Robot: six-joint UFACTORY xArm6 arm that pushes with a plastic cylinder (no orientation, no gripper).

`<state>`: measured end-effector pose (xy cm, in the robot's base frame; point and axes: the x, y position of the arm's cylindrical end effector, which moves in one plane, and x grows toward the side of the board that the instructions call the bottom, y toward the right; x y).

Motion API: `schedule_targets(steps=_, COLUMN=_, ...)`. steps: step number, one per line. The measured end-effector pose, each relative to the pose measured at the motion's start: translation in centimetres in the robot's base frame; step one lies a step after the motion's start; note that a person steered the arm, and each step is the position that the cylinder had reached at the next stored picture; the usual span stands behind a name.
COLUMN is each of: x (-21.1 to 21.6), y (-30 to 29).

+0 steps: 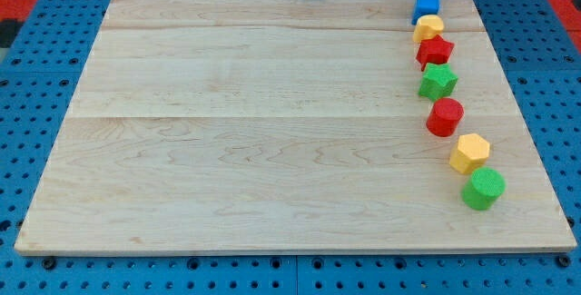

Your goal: Push the yellow heart to the top left side

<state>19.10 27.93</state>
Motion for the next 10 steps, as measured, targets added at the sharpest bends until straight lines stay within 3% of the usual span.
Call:
schedule_targets(steps=1, x=0.0, y=3.1)
schedule_targets(steps=3, x=2.8, y=1.7)
schedule_targets(steps=4, x=4.9, y=0.4)
schedule_targets(steps=5, x=8.5, y=-5.6)
schedule_targets(steps=6, x=8.0, y=-9.3)
schedule_targets(steps=8, x=5.4, y=1.0)
schedule_targets(steps=9, x=4.5, y=-1.9)
schedule_targets(steps=10, x=7.2, y=-6.9)
